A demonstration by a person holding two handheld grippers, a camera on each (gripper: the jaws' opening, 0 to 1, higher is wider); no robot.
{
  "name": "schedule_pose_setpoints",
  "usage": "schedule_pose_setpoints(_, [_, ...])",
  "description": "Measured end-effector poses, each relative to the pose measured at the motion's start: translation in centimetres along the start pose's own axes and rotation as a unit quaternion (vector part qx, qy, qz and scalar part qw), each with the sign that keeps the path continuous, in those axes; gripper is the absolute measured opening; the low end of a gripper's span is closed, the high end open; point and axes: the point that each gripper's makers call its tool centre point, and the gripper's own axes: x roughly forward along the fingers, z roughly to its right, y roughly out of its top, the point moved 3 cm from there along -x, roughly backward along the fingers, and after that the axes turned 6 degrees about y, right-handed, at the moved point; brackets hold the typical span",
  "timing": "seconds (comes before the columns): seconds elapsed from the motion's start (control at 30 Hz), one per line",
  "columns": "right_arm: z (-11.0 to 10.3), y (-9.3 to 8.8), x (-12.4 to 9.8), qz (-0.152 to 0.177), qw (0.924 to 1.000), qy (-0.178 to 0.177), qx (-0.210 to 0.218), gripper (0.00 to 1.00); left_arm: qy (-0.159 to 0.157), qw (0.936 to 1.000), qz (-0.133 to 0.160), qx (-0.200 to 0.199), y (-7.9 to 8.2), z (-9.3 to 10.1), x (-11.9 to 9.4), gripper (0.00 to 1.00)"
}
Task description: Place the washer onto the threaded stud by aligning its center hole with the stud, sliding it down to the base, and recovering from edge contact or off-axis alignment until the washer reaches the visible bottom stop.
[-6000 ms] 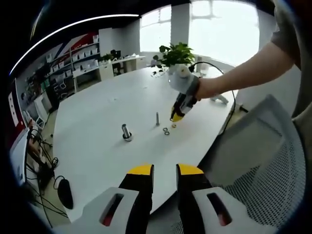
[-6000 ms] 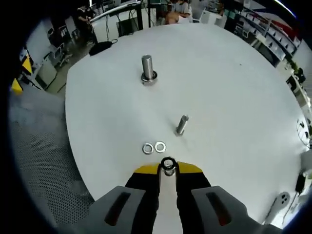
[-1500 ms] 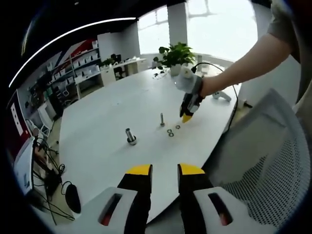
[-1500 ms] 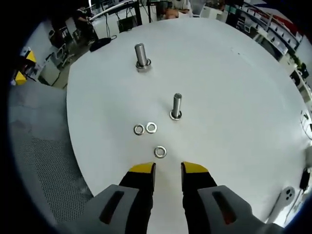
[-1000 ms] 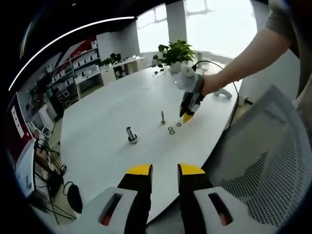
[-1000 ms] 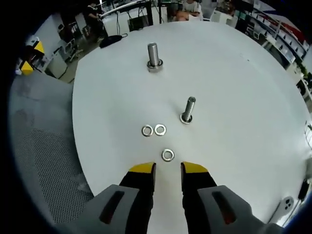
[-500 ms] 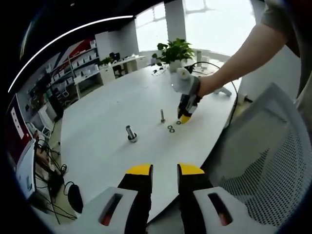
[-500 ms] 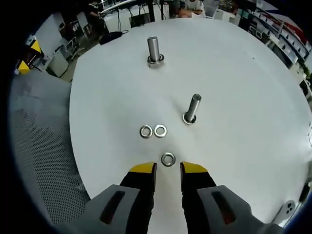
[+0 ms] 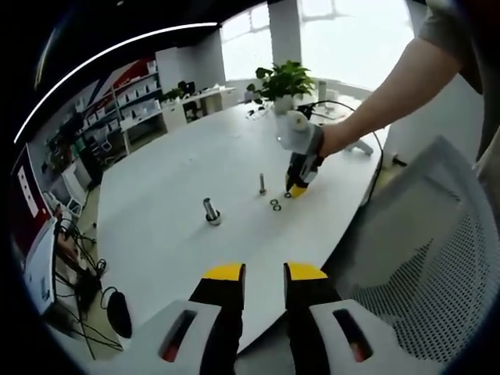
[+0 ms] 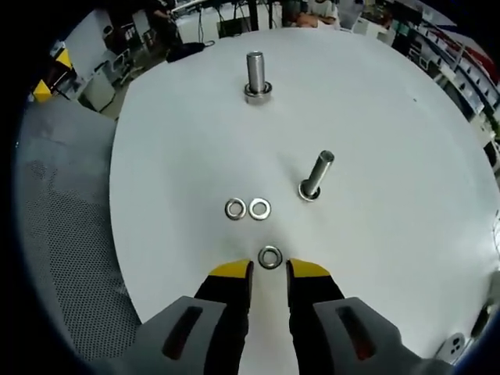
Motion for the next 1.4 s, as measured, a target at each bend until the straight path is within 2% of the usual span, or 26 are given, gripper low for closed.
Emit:
schedule_pose_setpoints(0.13, [-0.2, 0.2, 0.1, -0.014, 0.9989, 0.003, -0.044, 0.2, 0.005, 0.9998, -0.007, -0.016, -0.3, -0.5, 0.0, 0.17])
schedule_pose_setpoints(0.33, [0.0, 0.2, 0.1, -0.024, 0.9974, 0.018, -0.065, 0.18, 0.008, 1.0, -0.004, -0.002, -0.1, -0.3, 0.0, 0.17])
schedule_pose_setpoints(0.43, [0.2, 0.4, 0.1, -0.036, 0.9973, 0.024, -0.059, 0.17, 0.002, 1.0, -0.006, -0.003, -0.2, -0.2, 0.0, 0.17])
schedule_pose_setpoints(0.53, [0.3, 0.6, 0.2, -0.061, 0.9958, 0.032, -0.06, 0.17, 0.003, 1.0, -0.004, -0.006, -0.1, -0.3, 0.0, 0.17])
schedule_pose_setpoints(0.63, [0.4, 0.7, 0.3, -0.096, 0.991, 0.029, -0.088, 0.16, 0.003, 0.9999, -0.006, -0.009, -0.2, -0.4, 0.0, 0.17])
schedule_pose_setpoints(0.73, [0.2, 0.8, 0.5, -0.111, 0.9891, 0.024, -0.093, 0.15, 0.004, 0.9999, -0.007, -0.008, -0.2, -0.4, 0.1, 0.17])
schedule_pose_setpoints(0.83, [0.0, 0.9, 0.5, -0.145, 0.9814, 0.017, -0.125, 0.15, 0.004, 0.9999, -0.007, -0.009, -0.2, -0.4, 0.1, 0.17])
schedule_pose_setpoints(1.07, [-0.3, 1.3, 0.7, -0.218, 0.9686, -0.007, -0.119, 0.15, 0.005, 0.9999, -0.014, -0.008, -0.5, -0.4, 0.2, 0.16])
schedule_pose_setpoints(1.23, [-0.1, 1.5, 0.9, -0.233, 0.9652, -0.014, -0.118, 0.13, 0.008, 0.9998, -0.017, -0.008, -0.5, -0.5, 0.1, 0.16])
schedule_pose_setpoints(1.4, [0.0, 1.2, 0.6, -0.214, 0.9698, -0.01, -0.116, 0.12, 0.009, 0.9998, -0.015, -0.009, -0.5, -0.6, 0.1, 0.16])
